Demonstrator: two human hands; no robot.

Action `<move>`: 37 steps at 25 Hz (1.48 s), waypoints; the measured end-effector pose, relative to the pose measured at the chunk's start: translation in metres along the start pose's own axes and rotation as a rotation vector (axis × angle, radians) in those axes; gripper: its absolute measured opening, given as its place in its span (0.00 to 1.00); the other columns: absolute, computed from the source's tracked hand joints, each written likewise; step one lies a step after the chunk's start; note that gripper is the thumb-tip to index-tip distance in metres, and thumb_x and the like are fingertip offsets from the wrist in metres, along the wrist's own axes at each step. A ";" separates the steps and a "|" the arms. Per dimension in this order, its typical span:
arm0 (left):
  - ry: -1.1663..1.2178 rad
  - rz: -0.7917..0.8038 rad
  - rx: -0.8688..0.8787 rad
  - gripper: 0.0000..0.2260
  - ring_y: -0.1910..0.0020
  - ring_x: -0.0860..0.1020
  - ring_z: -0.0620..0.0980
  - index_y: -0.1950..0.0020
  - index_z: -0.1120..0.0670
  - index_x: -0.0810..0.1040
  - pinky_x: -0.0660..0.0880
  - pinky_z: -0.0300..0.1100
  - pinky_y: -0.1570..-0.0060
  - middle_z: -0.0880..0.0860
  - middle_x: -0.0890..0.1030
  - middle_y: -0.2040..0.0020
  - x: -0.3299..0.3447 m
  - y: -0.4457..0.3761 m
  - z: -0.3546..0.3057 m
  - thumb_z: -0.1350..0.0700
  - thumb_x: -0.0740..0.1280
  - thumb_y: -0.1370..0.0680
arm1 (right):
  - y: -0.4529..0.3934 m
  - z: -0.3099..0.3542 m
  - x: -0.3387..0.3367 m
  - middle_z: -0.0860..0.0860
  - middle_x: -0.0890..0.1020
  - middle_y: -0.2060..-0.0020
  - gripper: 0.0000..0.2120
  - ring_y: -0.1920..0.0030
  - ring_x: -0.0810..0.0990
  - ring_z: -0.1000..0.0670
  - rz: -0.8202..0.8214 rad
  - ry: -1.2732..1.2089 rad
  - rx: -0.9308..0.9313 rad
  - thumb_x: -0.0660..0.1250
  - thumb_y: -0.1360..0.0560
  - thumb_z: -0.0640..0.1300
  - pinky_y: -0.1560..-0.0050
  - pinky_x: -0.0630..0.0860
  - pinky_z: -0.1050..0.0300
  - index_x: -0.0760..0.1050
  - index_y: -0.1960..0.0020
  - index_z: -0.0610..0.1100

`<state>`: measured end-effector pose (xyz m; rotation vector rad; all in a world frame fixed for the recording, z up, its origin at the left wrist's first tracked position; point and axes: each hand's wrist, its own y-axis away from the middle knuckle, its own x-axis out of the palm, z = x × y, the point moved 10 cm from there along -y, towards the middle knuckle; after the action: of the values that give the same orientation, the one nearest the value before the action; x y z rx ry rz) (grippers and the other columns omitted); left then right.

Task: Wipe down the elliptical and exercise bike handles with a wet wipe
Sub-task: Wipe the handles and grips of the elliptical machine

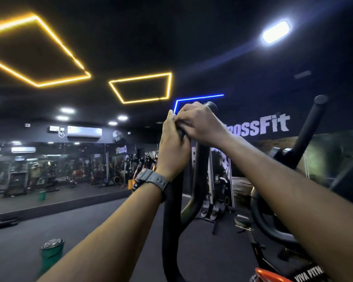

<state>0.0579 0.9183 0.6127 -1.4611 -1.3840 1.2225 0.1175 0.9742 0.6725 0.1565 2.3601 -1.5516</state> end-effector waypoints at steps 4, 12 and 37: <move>-0.192 0.095 0.074 0.25 0.26 0.65 0.49 0.22 0.56 0.61 0.60 0.41 0.27 0.52 0.67 0.24 0.011 -0.018 -0.016 0.58 0.62 0.20 | 0.037 -0.075 -0.043 0.52 0.85 0.55 0.11 0.52 0.82 0.53 -0.417 -0.163 0.463 0.69 0.28 0.38 0.44 0.76 0.59 0.86 0.51 0.48; -0.400 0.025 0.193 0.20 0.31 0.70 0.52 0.25 0.55 0.67 0.66 0.44 0.33 0.51 0.70 0.27 0.019 -0.018 -0.025 0.56 0.58 0.18 | 0.075 -0.041 -0.006 0.48 0.80 0.58 0.05 0.56 0.77 0.46 -0.307 0.036 0.339 0.68 0.25 0.40 0.59 0.77 0.53 0.84 0.54 0.44; -0.703 0.073 0.379 0.27 0.21 0.49 0.63 0.22 0.67 0.55 0.50 0.59 0.23 0.65 0.51 0.21 0.032 0.084 -0.006 0.66 0.50 0.23 | 0.179 0.014 0.075 0.48 0.78 0.57 0.05 0.55 0.79 0.44 0.093 0.004 0.260 0.72 0.26 0.38 0.65 0.81 0.49 0.83 0.51 0.44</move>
<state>0.0831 0.9403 0.5297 -0.8472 -1.4168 2.0394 0.0953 1.0285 0.4873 0.3224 2.1132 -1.8067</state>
